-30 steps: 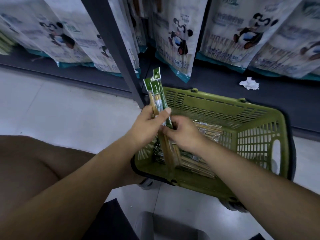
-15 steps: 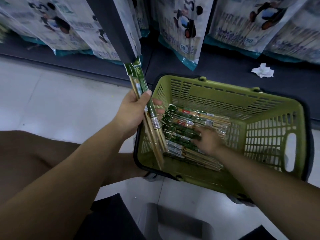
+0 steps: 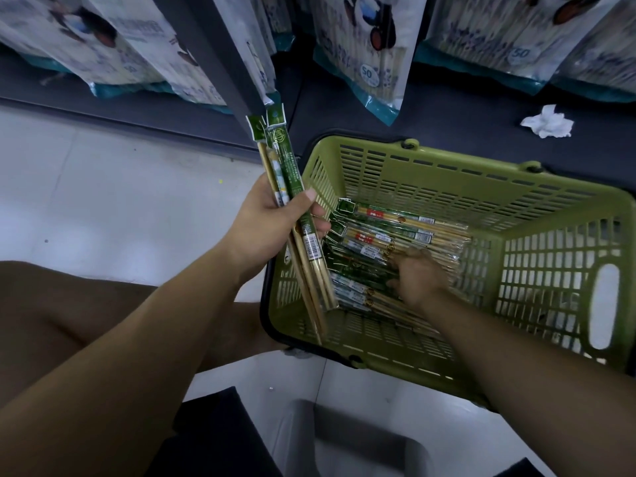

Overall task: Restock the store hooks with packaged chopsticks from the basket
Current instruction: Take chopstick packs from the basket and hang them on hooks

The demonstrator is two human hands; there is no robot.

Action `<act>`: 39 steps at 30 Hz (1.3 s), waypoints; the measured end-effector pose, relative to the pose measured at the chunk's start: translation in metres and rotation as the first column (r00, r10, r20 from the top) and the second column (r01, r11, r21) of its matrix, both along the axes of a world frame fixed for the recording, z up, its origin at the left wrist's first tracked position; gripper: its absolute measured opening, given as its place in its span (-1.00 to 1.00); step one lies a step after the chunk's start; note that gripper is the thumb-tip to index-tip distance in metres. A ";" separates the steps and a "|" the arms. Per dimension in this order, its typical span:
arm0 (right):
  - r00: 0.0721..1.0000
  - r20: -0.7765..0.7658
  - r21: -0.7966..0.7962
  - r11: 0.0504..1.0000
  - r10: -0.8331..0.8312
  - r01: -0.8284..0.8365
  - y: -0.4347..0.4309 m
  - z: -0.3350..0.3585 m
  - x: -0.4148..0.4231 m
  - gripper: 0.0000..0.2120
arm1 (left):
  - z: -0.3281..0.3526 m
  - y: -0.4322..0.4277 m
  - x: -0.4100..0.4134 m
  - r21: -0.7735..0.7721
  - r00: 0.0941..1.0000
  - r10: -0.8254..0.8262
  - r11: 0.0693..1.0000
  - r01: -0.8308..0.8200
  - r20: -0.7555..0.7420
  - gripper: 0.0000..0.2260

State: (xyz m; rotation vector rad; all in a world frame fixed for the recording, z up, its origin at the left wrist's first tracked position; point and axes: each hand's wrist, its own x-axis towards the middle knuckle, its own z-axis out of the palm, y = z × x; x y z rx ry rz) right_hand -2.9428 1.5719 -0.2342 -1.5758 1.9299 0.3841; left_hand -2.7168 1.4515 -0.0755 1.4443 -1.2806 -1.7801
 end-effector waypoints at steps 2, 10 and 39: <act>0.999 -0.001 -0.014 0.999 0.033 -0.033 0.001 -0.001 -0.001 -0.61 | 0.000 0.000 0.001 -0.010 1.000 -0.019 1.000 0.018 -0.006 -0.91; 0.997 0.075 -0.040 0.999 0.000 0.003 0.001 0.010 -0.017 -0.79 | 0.003 0.002 0.000 0.078 0.999 0.010 0.997 -0.007 -0.039 -0.98; 0.517 0.850 -0.260 0.770 -0.105 0.583 -0.043 0.143 0.055 -0.86 | 0.025 0.008 -0.022 0.180 0.989 0.145 0.973 -0.141 -0.006 -0.68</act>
